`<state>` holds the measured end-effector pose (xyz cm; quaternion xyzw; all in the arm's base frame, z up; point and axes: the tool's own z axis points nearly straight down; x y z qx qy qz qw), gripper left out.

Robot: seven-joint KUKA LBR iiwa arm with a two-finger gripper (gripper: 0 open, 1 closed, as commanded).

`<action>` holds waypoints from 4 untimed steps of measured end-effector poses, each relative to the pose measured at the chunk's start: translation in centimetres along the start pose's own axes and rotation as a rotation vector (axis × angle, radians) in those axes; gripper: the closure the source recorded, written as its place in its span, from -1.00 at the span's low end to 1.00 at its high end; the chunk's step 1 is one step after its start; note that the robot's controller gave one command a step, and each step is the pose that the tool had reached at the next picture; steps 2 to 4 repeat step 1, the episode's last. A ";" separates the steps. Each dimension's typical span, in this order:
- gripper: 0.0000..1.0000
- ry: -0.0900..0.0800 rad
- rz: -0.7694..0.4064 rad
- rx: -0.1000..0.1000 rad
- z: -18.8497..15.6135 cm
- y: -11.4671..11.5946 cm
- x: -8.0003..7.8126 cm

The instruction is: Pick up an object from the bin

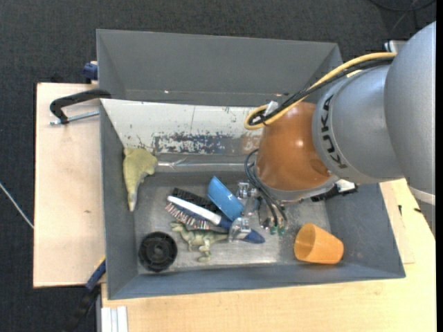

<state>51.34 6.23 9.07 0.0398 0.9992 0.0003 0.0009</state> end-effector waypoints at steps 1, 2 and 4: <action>1.00 -0.012 0.000 -0.004 -15.6 0.8 -0.8; 1.00 -0.012 0.000 -0.004 -15.6 0.8 -0.8; 1.00 -0.012 0.000 -0.004 -15.6 0.8 -0.8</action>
Offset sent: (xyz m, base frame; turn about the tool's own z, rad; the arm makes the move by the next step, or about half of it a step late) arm 0.0055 0.0065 0.1500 0.0021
